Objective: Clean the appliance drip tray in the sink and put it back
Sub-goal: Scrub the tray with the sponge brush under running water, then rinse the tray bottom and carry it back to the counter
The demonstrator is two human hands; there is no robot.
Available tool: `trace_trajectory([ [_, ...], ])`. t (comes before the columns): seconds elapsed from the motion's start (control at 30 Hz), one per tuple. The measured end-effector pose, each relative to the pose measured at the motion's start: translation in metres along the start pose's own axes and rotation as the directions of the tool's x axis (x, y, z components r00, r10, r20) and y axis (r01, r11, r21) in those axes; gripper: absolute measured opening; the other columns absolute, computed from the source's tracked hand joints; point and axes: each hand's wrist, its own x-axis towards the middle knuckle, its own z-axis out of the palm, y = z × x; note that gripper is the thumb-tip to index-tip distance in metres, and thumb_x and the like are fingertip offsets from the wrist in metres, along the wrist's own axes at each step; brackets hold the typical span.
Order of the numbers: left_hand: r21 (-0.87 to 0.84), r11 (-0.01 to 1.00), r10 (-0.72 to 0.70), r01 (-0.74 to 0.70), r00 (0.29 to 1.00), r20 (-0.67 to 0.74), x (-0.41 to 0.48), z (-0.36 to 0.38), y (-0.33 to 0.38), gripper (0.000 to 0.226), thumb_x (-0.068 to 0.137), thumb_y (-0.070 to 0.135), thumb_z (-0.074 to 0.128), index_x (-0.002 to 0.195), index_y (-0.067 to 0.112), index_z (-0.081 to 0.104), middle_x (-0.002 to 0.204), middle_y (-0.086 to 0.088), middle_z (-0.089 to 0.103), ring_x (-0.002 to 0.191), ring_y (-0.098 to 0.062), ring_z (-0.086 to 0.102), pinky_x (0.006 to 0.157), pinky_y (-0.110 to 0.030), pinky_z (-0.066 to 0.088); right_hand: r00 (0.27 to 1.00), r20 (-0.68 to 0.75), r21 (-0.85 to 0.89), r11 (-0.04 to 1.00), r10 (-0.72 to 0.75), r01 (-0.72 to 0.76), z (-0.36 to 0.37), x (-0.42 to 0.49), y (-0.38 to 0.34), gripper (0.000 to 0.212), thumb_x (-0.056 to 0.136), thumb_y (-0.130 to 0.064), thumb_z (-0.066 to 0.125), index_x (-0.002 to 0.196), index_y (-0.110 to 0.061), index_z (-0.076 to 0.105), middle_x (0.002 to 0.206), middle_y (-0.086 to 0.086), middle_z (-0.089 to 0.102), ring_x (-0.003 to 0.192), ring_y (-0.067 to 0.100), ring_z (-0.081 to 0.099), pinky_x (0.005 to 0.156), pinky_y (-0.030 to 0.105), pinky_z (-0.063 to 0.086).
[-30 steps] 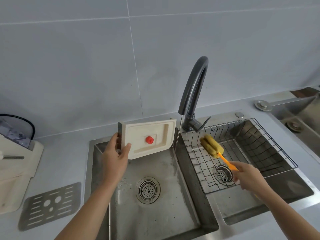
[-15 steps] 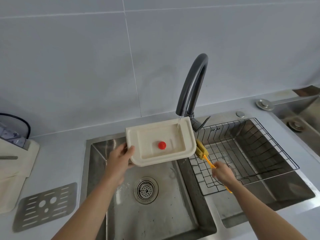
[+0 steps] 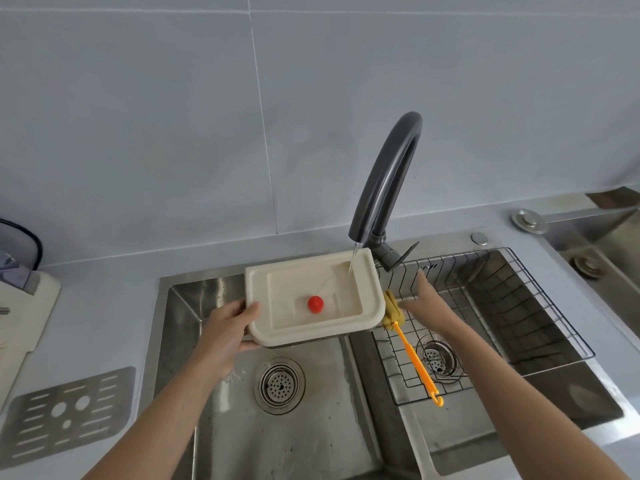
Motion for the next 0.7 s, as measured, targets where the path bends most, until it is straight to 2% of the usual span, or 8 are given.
trace_trajectory([
  [0.07,0.005,1.000,-0.005,0.005,1.000,-0.013,0.001,-0.001,-0.002,0.011,0.090,0.010,0.050,0.092,0.016,0.059,0.087,-0.003,0.066,0.078,-0.019,0.063,0.058,-0.034,0.052,0.998,0.043,0.286,0.958,-0.042,0.028,-0.010,0.002,-0.025,0.091,0.087,-0.011,0.055,0.146,-0.018,-0.013,0.156,0.014,0.008,0.140,0.031,0.019,0.112,0.045,0.022],
  [0.1,0.008,1.000,-0.010,0.010,1.000,-0.019,0.002,-0.001,-0.002,0.010,0.090,0.010,0.050,0.092,0.016,0.059,0.086,-0.003,0.066,0.078,-0.019,0.063,0.057,-0.034,0.052,0.997,0.056,0.374,0.927,-0.051,0.027,-0.013,0.004,-0.034,0.089,0.088,-0.010,0.052,0.146,-0.018,-0.014,0.157,0.014,0.005,0.141,0.031,0.016,0.113,0.045,0.019],
  [0.27,0.031,0.998,-0.051,0.052,0.998,-0.031,0.004,-0.006,-0.005,0.016,0.090,0.011,0.050,0.104,0.010,0.058,0.088,-0.005,0.065,0.079,-0.021,0.063,0.058,-0.034,0.053,0.998,0.066,0.547,0.837,-0.012,-0.026,-0.009,0.014,-0.052,0.089,0.090,-0.018,0.050,0.143,-0.017,-0.022,0.157,0.013,-0.006,0.143,0.030,0.003,0.115,0.049,0.007],
  [0.4,0.067,0.995,-0.073,0.074,0.997,-0.025,0.005,-0.006,-0.006,0.021,0.091,0.012,0.049,0.109,0.005,0.058,0.102,-0.013,0.064,0.089,-0.029,0.062,0.064,-0.039,0.053,0.996,0.090,0.529,0.848,-0.028,-0.024,-0.009,0.021,-0.052,0.088,0.092,-0.033,0.049,0.145,-0.018,-0.020,0.157,0.013,-0.002,0.143,0.030,0.004,0.115,0.050,0.007],
  [0.57,0.112,0.989,-0.093,0.093,0.996,-0.005,0.001,-0.005,-0.009,0.025,0.091,0.013,0.049,0.113,0.005,0.057,0.104,-0.013,0.064,0.093,-0.029,0.062,0.069,-0.041,0.054,0.999,0.050,0.370,0.929,0.007,-0.025,-0.021,0.026,-0.059,0.071,0.091,-0.042,0.045,0.146,-0.016,0.009,0.154,0.016,0.019,0.139,0.034,0.019,0.112,0.049,0.019],
  [0.63,0.128,0.987,-0.094,0.093,0.996,-0.003,-0.002,-0.006,-0.009,0.026,0.091,0.014,0.050,0.114,0.005,0.057,0.102,-0.012,0.064,0.092,-0.029,0.062,0.069,-0.041,0.054,0.999,0.032,0.287,0.958,0.011,-0.019,-0.024,0.021,-0.057,0.072,0.092,-0.044,0.043,0.147,-0.017,0.007,0.154,0.014,0.019,0.139,0.034,0.021,0.112,0.048,0.021],
  [0.7,0.129,0.987,-0.092,0.092,0.996,0.001,-0.006,-0.009,-0.008,0.026,0.091,0.014,0.049,0.114,0.005,0.057,0.097,-0.008,0.065,0.089,-0.027,0.062,0.065,-0.038,0.054,0.999,-0.021,0.286,0.958,-0.025,0.030,-0.018,0.005,-0.057,0.070,0.093,-0.040,0.045,0.148,-0.021,0.006,0.154,0.012,0.021,0.140,0.033,0.022,0.111,0.050,0.022],
])
